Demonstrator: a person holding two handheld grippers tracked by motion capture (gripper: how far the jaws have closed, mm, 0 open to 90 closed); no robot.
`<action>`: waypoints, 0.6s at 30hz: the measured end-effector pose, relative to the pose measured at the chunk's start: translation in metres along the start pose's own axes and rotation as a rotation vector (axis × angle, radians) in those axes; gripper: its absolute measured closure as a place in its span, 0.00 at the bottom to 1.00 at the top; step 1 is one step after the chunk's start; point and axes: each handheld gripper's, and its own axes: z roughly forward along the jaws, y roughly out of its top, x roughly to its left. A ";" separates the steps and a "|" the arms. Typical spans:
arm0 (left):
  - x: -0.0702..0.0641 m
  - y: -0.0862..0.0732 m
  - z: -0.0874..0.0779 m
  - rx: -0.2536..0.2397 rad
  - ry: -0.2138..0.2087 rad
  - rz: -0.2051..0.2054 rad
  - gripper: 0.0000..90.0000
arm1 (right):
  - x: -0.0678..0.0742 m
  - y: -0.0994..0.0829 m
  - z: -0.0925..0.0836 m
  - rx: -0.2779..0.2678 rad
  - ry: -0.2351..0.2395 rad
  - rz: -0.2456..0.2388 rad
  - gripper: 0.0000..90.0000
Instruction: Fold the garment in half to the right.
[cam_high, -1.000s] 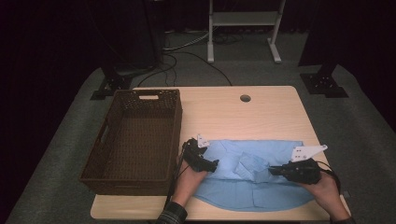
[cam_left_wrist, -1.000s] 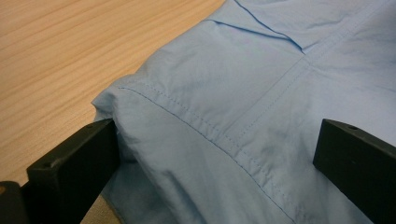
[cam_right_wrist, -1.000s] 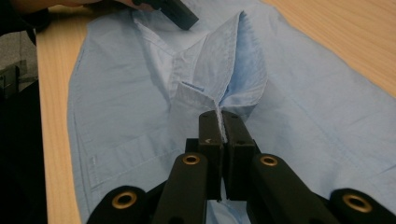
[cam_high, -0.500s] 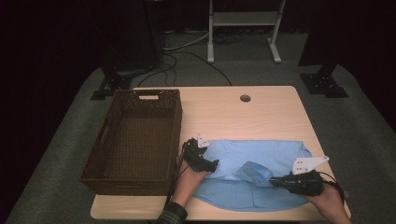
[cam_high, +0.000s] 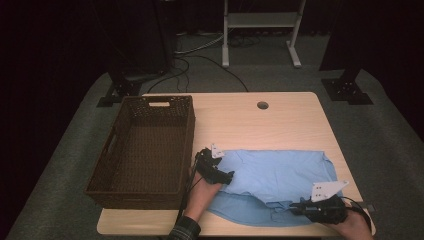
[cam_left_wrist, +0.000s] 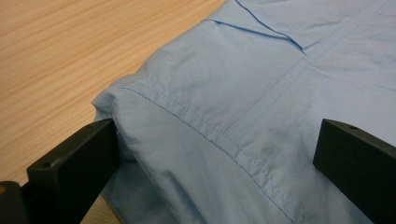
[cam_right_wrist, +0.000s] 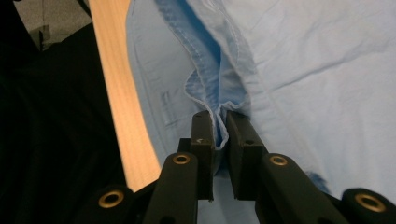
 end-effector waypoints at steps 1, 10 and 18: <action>0.000 0.000 0.000 -0.001 0.000 -0.001 0.00 | 0.003 -0.003 0.000 0.010 0.010 0.003 0.89; 0.000 0.000 0.000 -0.001 0.000 -0.001 0.00 | 0.004 -0.013 -0.009 -0.030 0.050 0.014 0.72; 0.000 0.000 0.000 0.001 0.000 0.001 0.00 | 0.000 -0.010 -0.015 -0.128 -0.004 0.006 0.33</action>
